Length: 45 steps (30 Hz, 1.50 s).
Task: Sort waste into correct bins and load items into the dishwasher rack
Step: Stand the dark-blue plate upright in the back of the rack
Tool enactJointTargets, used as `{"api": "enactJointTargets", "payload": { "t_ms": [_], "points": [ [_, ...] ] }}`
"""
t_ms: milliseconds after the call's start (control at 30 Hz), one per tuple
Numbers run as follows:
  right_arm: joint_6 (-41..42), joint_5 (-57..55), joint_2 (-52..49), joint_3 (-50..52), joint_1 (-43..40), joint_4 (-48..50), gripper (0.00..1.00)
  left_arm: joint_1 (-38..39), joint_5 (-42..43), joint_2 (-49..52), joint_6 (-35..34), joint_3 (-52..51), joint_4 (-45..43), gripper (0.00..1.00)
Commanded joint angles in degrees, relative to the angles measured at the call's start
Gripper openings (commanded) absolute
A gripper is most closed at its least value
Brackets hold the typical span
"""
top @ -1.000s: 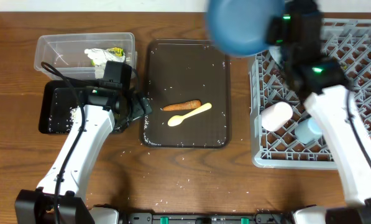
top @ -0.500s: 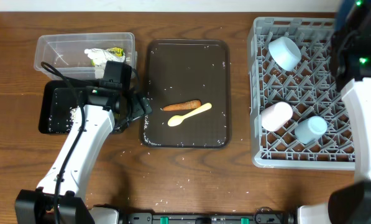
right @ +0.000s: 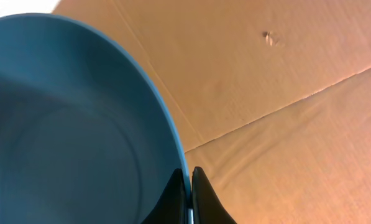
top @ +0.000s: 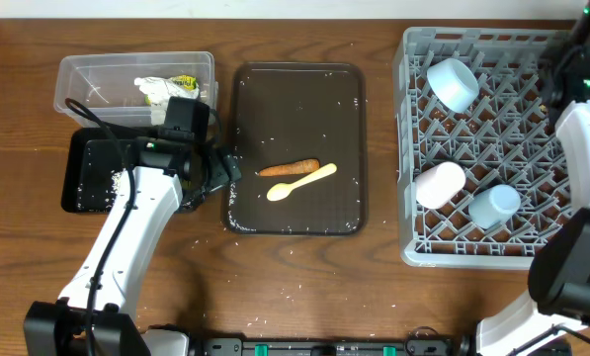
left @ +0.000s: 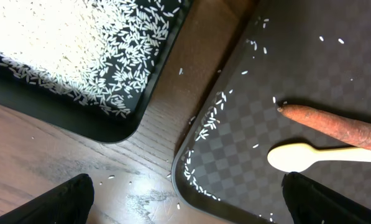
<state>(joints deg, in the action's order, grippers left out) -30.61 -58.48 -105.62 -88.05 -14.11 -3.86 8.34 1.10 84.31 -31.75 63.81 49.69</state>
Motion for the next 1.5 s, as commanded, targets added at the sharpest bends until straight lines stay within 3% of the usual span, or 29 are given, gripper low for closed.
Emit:
{"api": "enactJointTargets", "payload": {
  "t_ms": [0,133,267,533,1033,1167,1267,1367,1467],
  "points": [
    [-0.9,1.7,-0.5,-0.4,-2.6,1.7,0.01,-0.3,-0.7,-0.5,-0.3,1.2,0.2,0.99],
    [-3.9,15.6,-0.5,-0.4,-5.4,1.9,0.01,-0.3,-0.7,-0.5,-0.3,1.2,0.2,0.99],
    [-12.3,26.0,-1.0,-0.4,-7.6,3.3,0.01,-0.3,-0.7,-0.5,-0.3,1.2,0.2,0.99],
    [-18.9,27.0,-2.9,-0.4,-9.8,12.4,0.01,-0.3,-0.7,-0.5,-0.3,1.2,0.2,0.99],
    [-19.4,31.5,-7.6,-0.4,-8.9,9.3,0.01,-0.3,-0.7,-0.5,-0.3,1.2,0.2,0.99],
    [-19.4,29.0,-7.6,-0.4,-7.6,8.8,0.01,-0.3,-0.7,-0.5,-0.3,1.2,0.2,0.99],
    [-19.4,22.1,-7.6,-0.4,-7.4,15.1,0.01,-0.3,-0.7,-0.5,-0.3,1.2,0.2,0.99],
    [-25.7,19.3,-7.6,-0.4,-7.5,21.1,0.01,-0.3,-0.7,-0.5,-0.3,1.2,0.2,0.99],
    [-29.2,23.0,-7.6,-0.4,-7.3,21.1,0.01,-0.3,-0.7,-0.5,-0.3,1.2,0.2,0.99]
  ]
}}
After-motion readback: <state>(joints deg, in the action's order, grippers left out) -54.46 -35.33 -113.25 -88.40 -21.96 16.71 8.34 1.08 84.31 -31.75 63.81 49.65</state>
